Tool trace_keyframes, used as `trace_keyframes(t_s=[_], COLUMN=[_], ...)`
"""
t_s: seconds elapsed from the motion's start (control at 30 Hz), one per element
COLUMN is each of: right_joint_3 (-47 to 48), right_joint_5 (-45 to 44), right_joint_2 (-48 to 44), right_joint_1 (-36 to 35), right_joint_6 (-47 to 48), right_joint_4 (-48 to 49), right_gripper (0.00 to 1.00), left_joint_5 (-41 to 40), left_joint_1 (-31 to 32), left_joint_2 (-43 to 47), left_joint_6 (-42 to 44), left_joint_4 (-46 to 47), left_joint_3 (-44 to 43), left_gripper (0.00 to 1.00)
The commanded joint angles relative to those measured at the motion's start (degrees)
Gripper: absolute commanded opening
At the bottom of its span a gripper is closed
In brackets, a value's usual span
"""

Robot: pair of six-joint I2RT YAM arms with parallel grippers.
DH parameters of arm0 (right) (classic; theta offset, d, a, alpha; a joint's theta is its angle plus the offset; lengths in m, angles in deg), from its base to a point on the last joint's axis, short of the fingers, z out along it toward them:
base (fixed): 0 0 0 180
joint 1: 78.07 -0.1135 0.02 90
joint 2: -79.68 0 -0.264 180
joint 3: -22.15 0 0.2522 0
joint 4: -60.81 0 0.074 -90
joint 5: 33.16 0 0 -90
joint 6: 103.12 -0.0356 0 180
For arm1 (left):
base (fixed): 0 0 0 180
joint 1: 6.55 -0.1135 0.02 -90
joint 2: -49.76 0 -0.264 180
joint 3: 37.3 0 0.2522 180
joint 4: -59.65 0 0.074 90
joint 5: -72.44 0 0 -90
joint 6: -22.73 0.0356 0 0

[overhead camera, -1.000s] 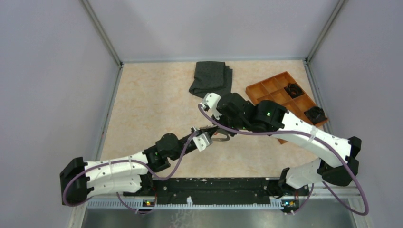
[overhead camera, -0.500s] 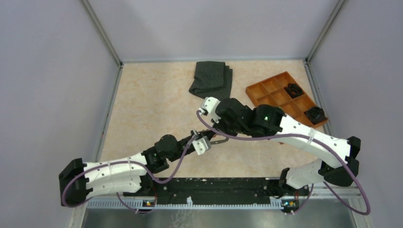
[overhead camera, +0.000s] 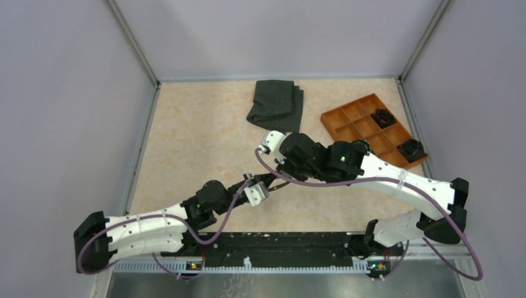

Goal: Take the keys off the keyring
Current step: Remove the key from the keyring.

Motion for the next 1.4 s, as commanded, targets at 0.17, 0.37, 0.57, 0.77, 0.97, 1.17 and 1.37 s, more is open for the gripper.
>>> trace_keyframes(t_s=[0.17,0.37,0.57,0.77,0.97,1.17,1.37], right_joint_3=[4.25,6.96,7.75,8.40,10.00,10.82,12.24], right_joint_5=[-3.78,-0.66,-0.35,-0.69,-1.51,-1.29,-0.42], right_joint_2=[-2.51,-2.53,-2.58,-2.49,-1.85,-0.99,0.14], right_joint_1=[0.60,0.32,-0.44,-0.58,-0.66,-0.71,-0.80], right_joint_6=[0.03,0.25,-0.12,-0.75,-2.02,-2.35,-2.99], right_joint_4=[2.18,0.93,0.79,0.31,-0.58,-1.20,-1.78], right_gripper=[0.00,0.00,0.00,0.00,0.00,0.00,0.00], left_joint_5=[-0.49,-3.50,-4.78,-4.43,-4.43,-4.02,-5.89], left_joint_1=[0.58,0.58,0.58,0.58,0.58,0.58,0.58], left_joint_2=[1.88,2.58,2.63,1.55,-0.67,-0.81,-0.82], left_joint_6=[-1.81,-2.57,-3.04,-3.53,-5.34,-7.45,-7.45], left_joint_4=[6.79,7.36,7.57,7.37,6.97,7.22,7.19], left_joint_3=[1.16,1.65,1.42,0.23,-1.78,-2.68,-3.47], left_gripper=[0.00,0.11,0.20,0.22,0.24,0.28,0.30])
